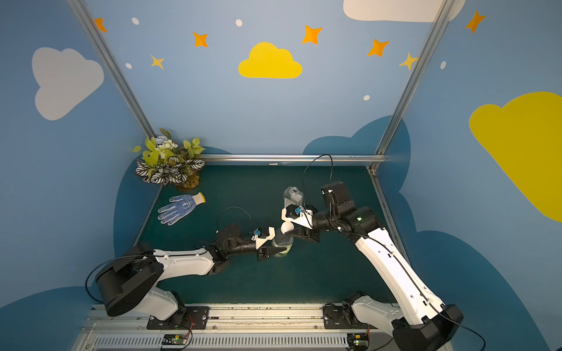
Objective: Screw on the bottle caps
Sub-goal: Screw the bottle cap onto the plastic bottle.
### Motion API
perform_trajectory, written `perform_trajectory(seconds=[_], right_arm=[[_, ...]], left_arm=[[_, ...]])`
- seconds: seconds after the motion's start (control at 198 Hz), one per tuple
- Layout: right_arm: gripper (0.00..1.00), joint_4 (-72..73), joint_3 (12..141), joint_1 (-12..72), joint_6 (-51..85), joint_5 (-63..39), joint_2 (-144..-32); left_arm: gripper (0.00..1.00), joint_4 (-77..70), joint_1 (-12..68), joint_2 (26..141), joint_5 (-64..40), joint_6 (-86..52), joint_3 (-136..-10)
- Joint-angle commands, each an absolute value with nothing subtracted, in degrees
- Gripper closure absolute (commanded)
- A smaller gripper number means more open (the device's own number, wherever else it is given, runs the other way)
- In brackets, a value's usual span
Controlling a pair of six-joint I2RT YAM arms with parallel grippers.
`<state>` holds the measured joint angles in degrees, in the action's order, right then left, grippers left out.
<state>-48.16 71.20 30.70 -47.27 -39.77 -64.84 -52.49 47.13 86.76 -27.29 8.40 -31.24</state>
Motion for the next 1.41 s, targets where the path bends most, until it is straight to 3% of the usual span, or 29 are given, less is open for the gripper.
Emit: perform_trajectory(seconds=[0.0, 0.667, 0.863, 1.409], right_arm=[[0.71, -46.07, 70.56, 32.35, -42.36, -34.85, -63.81], [0.76, -41.85, 73.45, 43.30, -0.84, -3.95, -68.88], [0.78, -42.66, 76.20, 44.66, 10.12, -0.03, -72.04], [0.81, -43.38, 79.08, 45.81, 21.00, 7.33, -77.44]], left_arm=[[0.76, -52.80, 46.92, 86.67, -23.29, 8.87, -32.52], [0.80, -52.76, 49.82, 86.00, -0.58, 16.51, -33.66], [0.80, -52.82, 51.64, 86.67, 5.25, 20.05, -34.49], [0.81, -53.43, 54.93, 89.37, 19.13, 26.09, -36.05]])
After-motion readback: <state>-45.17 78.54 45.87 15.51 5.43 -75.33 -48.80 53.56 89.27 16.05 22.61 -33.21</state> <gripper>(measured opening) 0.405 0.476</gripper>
